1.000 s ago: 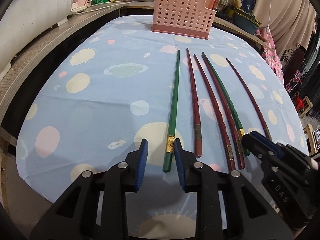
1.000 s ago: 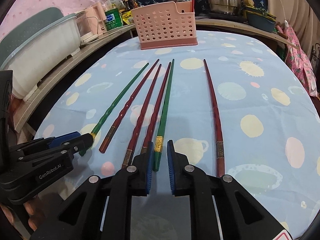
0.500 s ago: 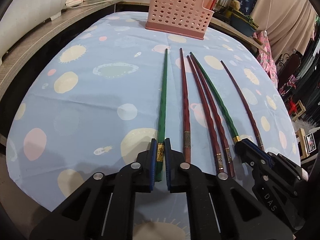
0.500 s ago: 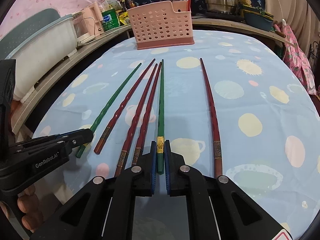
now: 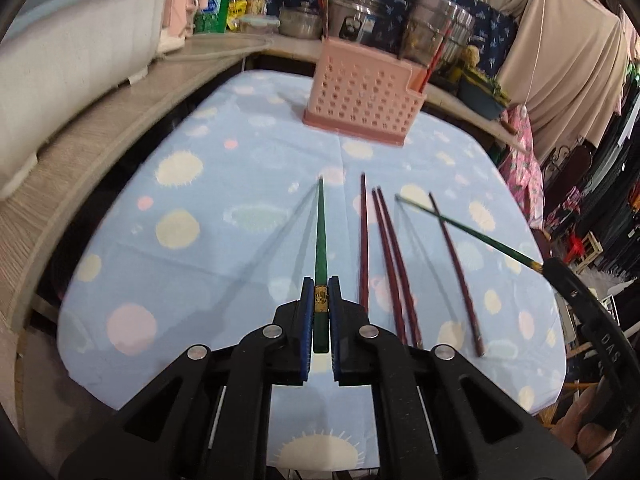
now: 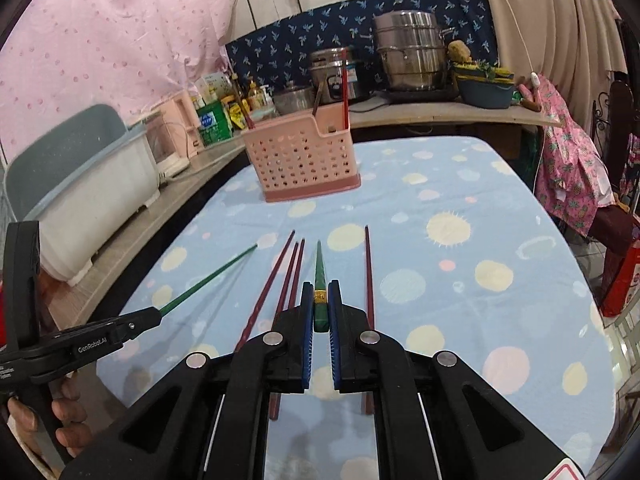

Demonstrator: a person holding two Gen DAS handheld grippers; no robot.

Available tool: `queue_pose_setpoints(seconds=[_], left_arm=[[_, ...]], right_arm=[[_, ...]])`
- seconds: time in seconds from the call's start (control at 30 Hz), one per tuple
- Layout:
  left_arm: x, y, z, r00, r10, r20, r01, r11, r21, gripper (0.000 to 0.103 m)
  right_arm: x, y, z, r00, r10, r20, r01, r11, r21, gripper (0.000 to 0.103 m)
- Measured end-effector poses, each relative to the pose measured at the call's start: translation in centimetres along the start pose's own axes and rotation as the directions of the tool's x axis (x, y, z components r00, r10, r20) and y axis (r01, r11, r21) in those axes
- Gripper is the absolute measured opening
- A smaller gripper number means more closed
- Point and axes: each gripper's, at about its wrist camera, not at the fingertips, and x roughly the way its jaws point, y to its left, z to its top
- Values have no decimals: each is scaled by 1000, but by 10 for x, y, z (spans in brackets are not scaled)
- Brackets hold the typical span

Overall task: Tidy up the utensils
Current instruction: 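Lift both green chopsticks and carry them over the pink basket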

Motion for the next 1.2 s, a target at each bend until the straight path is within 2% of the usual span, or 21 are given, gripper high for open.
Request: queue_pose_setpoints(seconds=[0.27,0.43,0.57,0.73,0.83,1.03,1.13,1.2], left_arm=[[-36,-4,64,991,-11,136,10,1000,7,7],[-49,-8,110,977,-21,213,22,1000,-1,7],[-53,-11,141,970,-46,239,50,999,-9,7],[-62,-21,178,954,-50,294,51,999,5,6],[-65,-29,204,939,-44,341,42,999,13,6],[-68,-41,256,888,-30,458,23,1000,21,6],[-58,-43,285,866,-10,500,9,1000,5,6],[-51,-43,299,858,1,514,4,1000,-9,6]], right_arm=[[-16,-8,63,991,19,135,-21,1000,15,7],[-13,-10,93,985,35,170,-40,999,22,7],[-11,-9,116,979,64,194,-71,997,27,7],[-9,-1,152,965,97,245,-103,995,12,7],[-1,4,184,950,110,291,-117,993,6,7],[25,6,247,919,125,373,-145,989,26,7],[44,7,273,912,117,393,-144,989,41,7],[59,7,288,907,110,406,-141,989,46,7]])
